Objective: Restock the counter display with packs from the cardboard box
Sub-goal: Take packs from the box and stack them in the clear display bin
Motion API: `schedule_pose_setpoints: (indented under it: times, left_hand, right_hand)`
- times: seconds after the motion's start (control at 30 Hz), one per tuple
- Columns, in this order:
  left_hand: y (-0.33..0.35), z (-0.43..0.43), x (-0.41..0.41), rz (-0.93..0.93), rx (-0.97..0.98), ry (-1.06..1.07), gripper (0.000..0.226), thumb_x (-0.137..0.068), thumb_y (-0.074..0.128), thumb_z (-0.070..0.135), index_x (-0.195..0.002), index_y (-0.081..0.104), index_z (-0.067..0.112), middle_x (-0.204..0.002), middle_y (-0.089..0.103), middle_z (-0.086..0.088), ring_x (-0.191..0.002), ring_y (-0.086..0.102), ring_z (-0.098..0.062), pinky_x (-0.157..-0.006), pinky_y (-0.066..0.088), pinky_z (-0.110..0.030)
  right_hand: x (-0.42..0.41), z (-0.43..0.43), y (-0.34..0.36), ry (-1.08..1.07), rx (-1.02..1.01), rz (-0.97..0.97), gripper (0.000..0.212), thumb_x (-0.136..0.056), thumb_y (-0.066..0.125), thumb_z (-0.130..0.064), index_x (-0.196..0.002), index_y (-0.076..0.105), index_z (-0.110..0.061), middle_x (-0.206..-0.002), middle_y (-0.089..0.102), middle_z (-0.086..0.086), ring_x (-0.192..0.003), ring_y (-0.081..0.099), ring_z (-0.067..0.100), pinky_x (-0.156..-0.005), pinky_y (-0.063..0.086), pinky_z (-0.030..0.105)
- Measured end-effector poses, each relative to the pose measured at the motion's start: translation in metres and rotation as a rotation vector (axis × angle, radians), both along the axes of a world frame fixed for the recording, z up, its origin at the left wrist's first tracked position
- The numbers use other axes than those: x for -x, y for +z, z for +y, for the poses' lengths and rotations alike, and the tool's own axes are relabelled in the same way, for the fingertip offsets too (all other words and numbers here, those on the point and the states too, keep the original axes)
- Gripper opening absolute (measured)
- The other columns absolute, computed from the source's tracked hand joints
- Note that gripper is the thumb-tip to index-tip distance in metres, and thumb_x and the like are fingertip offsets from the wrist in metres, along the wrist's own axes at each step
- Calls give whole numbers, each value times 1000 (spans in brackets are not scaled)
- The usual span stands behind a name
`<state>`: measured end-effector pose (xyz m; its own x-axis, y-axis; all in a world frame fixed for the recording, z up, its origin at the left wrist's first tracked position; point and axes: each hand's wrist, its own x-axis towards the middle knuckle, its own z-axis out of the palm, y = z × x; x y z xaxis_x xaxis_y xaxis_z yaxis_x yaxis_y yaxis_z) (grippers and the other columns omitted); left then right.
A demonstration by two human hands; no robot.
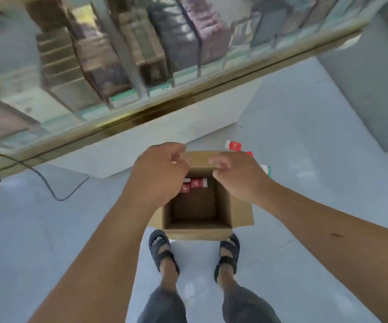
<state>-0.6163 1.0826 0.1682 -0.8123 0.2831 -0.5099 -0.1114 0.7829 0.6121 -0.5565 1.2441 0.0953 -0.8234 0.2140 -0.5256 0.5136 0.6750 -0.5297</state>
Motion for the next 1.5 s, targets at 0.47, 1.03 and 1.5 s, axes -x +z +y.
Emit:
schedule_pose_setpoints:
  times: [0.47,1.03,1.5]
  left_hand:
    - [-330,-13,-12,-185,176,-220,42,-97,53,34,-139,48,35,-136,56,9,-119,53,-14,-87,36,-23]
    - [-501,22,-4,-172,161,-107,43,-92,61,36,-133,51,44,-121,60,15,-110,56,-7,-91,49,-26]
    - [-497,20,-1,-167,151,-91,43,-91,60,39,-132,51,45,-120,61,16,-114,56,-9,-96,50,-33]
  right_hand:
    - [-9,-29,-364,237,-288,-330,55,-88,60,-8,-140,47,-20,-140,46,7,-128,41,29,-101,47,45]
    - [24,-20,-634,235,-294,-375,67,-101,43,-39,-157,13,-18,-162,11,14,-149,5,37,-117,12,54]
    - [18,-25,-635,198,-329,-328,50,-102,44,-32,-146,34,-9,-142,41,20,-130,40,39,-99,41,43]
